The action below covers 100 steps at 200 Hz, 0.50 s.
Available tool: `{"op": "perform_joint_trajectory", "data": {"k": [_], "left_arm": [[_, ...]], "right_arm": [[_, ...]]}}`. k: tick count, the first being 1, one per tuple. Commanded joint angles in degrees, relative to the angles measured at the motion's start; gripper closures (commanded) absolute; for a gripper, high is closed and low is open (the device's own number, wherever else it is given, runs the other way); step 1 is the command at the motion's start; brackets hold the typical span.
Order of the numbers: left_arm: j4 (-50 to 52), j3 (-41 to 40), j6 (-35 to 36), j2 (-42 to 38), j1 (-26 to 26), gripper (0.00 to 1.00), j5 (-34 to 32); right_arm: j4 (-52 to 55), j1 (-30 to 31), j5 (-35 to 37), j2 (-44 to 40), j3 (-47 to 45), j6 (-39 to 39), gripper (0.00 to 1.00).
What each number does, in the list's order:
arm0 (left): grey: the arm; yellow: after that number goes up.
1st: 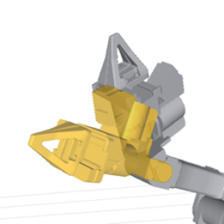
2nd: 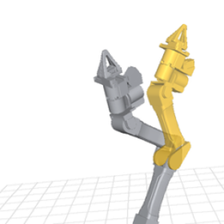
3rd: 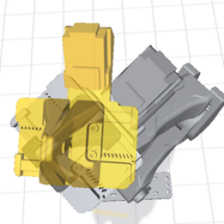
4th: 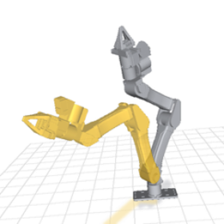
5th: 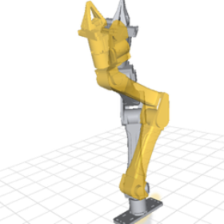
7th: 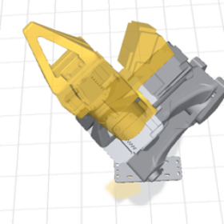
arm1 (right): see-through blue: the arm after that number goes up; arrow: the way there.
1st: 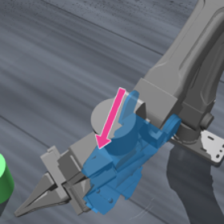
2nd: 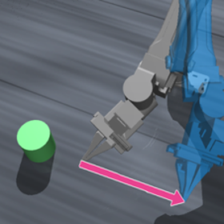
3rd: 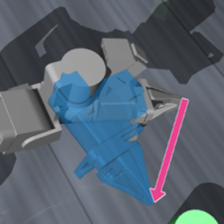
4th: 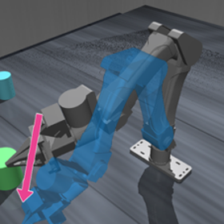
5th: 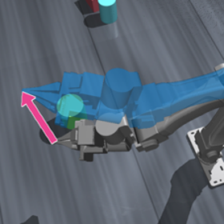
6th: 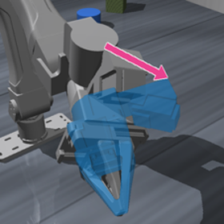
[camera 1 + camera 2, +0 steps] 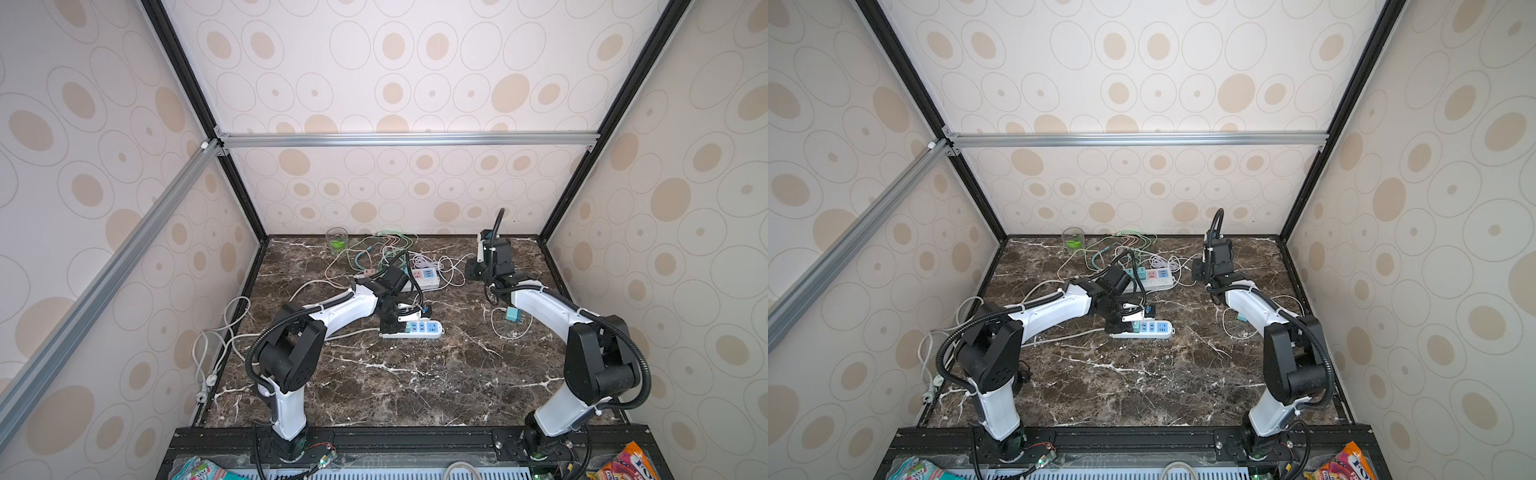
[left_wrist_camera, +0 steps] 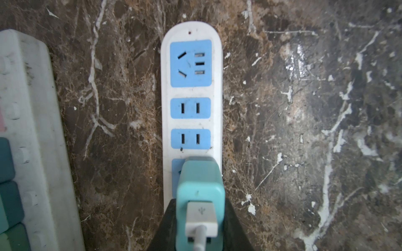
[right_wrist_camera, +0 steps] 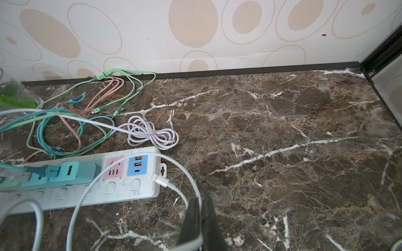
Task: Insert plugs into power strip
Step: Insert the plug into the socket, then place the power cord at the center of the table.
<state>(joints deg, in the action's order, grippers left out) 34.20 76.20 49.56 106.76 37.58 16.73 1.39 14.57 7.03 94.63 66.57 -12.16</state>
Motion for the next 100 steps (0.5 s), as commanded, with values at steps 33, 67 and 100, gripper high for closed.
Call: {"op": "perform_joint_trajectory", "data": {"k": [33,67,100], "left_arm": [[2.4,-0.8,0.4,5.3,0.2,0.77,0.9],[-7.3,-3.7,-3.7,-4.2,0.1,0.34,1.9],[-8.8,-5.4,-5.9,-10.8,0.0,0.02,2.2]], "right_arm": [[2.7,0.0,-5.1,1.5,0.7,1.6,1.0],[4.4,0.0,-7.4,4.6,3.0,2.3,0.93],[8.7,0.0,-6.7,9.4,7.6,2.6,0.75]]}}
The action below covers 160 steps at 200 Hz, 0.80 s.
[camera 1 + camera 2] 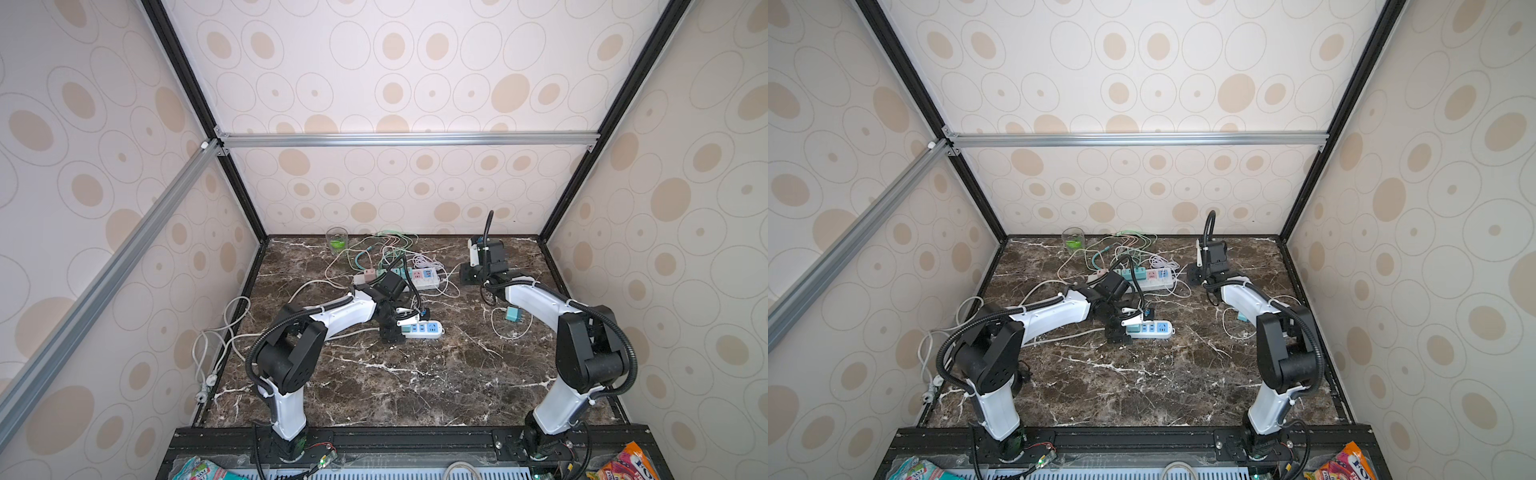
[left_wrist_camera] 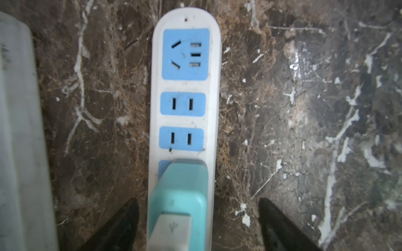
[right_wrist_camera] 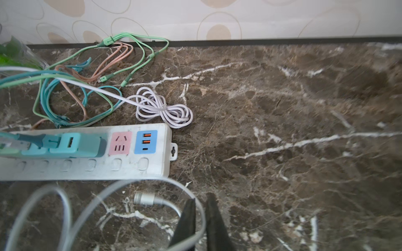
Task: Insert plugs into power strip
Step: Place the power cord at the center of the table, then move the plug to the middle-right of the table.
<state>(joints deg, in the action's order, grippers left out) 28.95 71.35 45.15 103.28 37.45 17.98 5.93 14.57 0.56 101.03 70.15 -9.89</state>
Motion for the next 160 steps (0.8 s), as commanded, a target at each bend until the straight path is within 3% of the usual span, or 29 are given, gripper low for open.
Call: {"op": "perform_joint_trajectory", "data": {"k": [1,47,59,76,89,95,122,160], "left_arm": [[-3.7,-0.7,-1.6,-7.6,0.1,0.02,1.0],[-13.7,-10.9,-7.7,-21.7,-2.1,0.02,1.8],[-19.1,-14.0,-10.4,-25.7,-2.3,0.02,1.1],[-27.1,-18.0,-14.2,-30.4,-2.5,0.02,-1.1],[-34.5,-21.1,-17.8,-33.1,-2.4,0.02,-4.3],[-38.2,-22.4,-20.1,-34.1,-2.4,0.02,-6.2],[-50.7,-25.7,-31.3,-35.7,-2.4,0.02,-13.0],[-53.8,-25.0,-36.9,-34.6,-2.5,0.02,-17.3]], "right_arm": [[4.4,0.0,-0.2,3.2,4.1,0.3,0.74],[12.7,0.0,-6.5,8.8,11.0,1.9,0.56],[12.5,-0.1,-4.2,7.8,10.3,1.5,0.48],[12.9,-0.5,0.7,5.1,8.8,1.4,0.34],[14.2,-1.8,2.6,2.4,7.3,0.7,0.16],[14.9,-2.6,2.8,1.0,6.2,0.2,0.0],[15.3,-8.0,3.0,-5.9,-1.7,-3.1,0.0],[22.0,-15.3,3.7,-8.3,-7.0,-0.5,0.02]]}}
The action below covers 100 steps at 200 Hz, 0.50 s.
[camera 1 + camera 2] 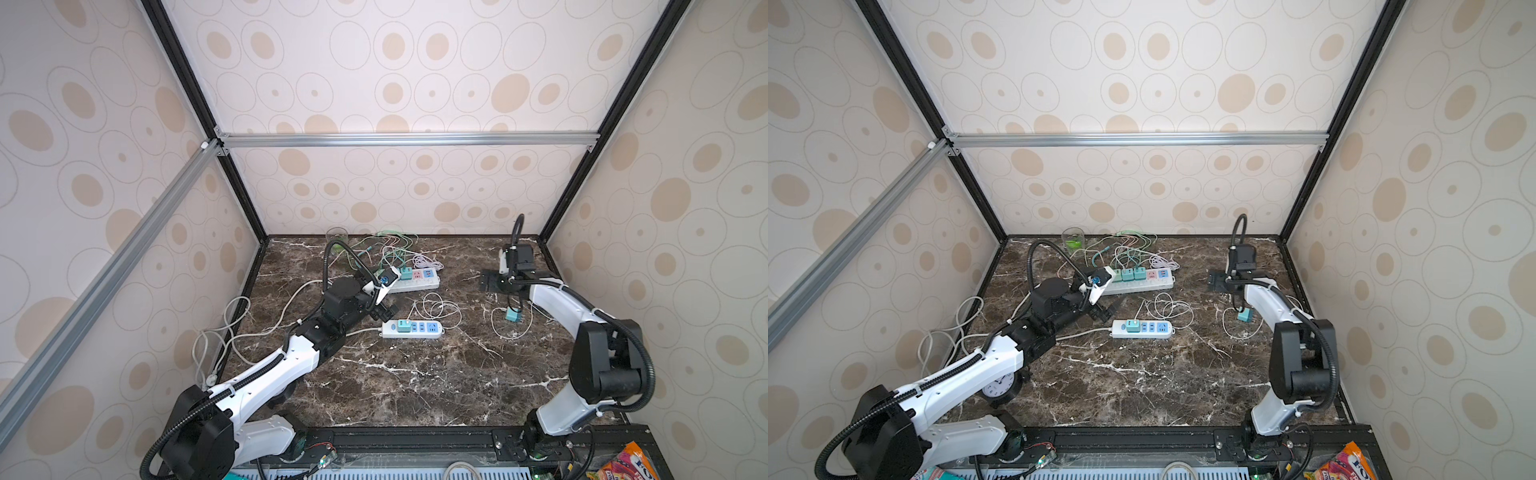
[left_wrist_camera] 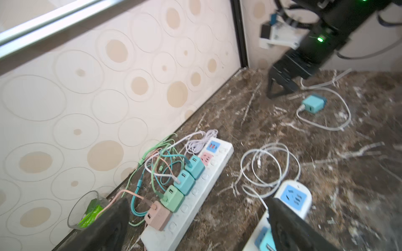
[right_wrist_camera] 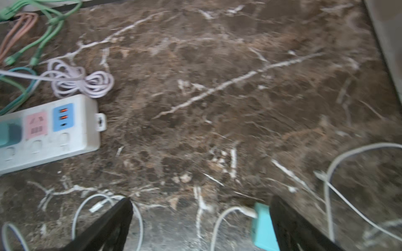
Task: Insert plugs into power strip
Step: Move the plug to the middle-right of the table.
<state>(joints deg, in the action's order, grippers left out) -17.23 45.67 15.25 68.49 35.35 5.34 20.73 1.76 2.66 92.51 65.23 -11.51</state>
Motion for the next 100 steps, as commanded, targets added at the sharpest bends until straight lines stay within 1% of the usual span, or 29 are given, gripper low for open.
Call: {"op": "perform_joint_trajectory", "data": {"k": [1,11,20,31,45,57,74,100], "left_arm": [[-7.6,0.6,-7.0,0.2,-0.4,0.02,-4.6],[-8.4,0.0,-6.7,-0.2,-0.4,0.02,-3.2],[-9.7,-1.1,-6.5,-0.8,-0.4,0.02,-2.3],[-11.0,-2.2,-6.7,-1.6,-0.4,0.02,-2.2],[-11.7,-3.1,-6.8,-2.6,-0.4,0.02,-2.2],[-11.4,-3.4,-7.3,-3.2,-0.4,0.02,-2.3],[-9.2,-2.8,-8.5,-3.4,-0.4,0.02,-2.4],[-5.8,-1.6,-9.0,-3.2,-0.4,0.02,-3.5]], "right_arm": [[7.5,-2.6,1.7,0.2,-2.0,1.3,0.02],[9.3,-3.8,2.7,0.8,-2.0,2.5,0.02],[9.9,-5.3,1.5,1.1,-2.2,3.5,0.03],[10.4,-7.6,-3.1,2.2,-1.8,5.8,0.04],[12.8,-9.7,-9.4,5.3,0.7,9.1,0.06],[15.4,-10.0,-10.9,8.7,3.9,11.8,0.09],[16.2,-10.0,-13.0,12.1,7.0,15.5,0.1],[16.8,-10.0,-14.3,15.7,10.9,17.8,0.1]]}}
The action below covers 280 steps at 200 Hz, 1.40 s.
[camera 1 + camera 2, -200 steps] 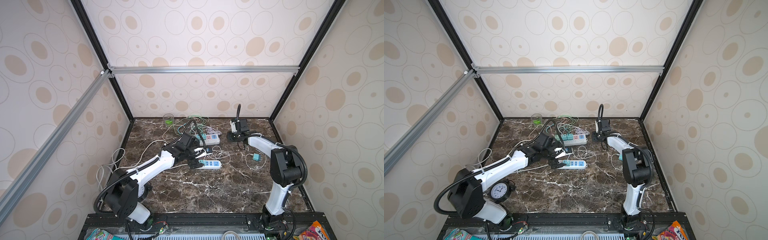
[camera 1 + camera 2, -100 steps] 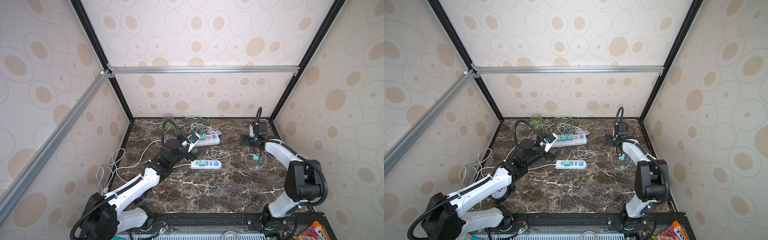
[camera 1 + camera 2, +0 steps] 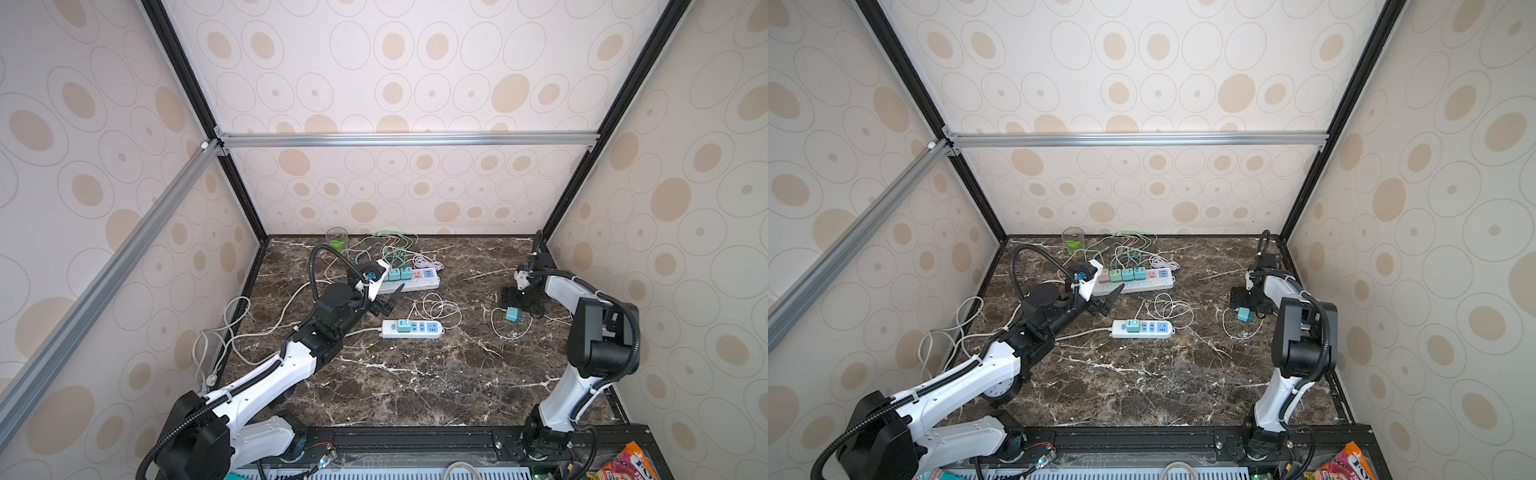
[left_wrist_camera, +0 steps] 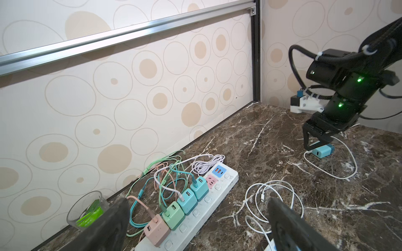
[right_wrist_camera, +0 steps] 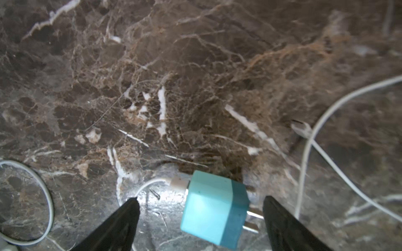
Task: Insert plugs into power strip
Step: Move the plug to the middle-right of the table.
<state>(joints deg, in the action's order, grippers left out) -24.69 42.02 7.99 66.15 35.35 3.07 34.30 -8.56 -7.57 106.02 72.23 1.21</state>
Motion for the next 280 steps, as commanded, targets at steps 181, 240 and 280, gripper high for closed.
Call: {"op": "perform_joint_trajectory", "data": {"k": [181,240,280], "left_arm": [[4.6,5.5,-2.6,5.0,-0.4,0.01,1.7],[5.2,5.3,-2.2,5.1,-0.4,0.01,1.1],[5.4,5.8,-2.4,6.3,-0.4,0.02,1.3]], "right_arm": [[10.1,12.3,4.1,-6.6,-9.4,-10.9,0.18],[10.3,12.3,0.1,-8.5,-12.1,-8.1,0.2],[9.5,12.6,1.0,-10.6,-13.8,-9.3,0.26]]}}
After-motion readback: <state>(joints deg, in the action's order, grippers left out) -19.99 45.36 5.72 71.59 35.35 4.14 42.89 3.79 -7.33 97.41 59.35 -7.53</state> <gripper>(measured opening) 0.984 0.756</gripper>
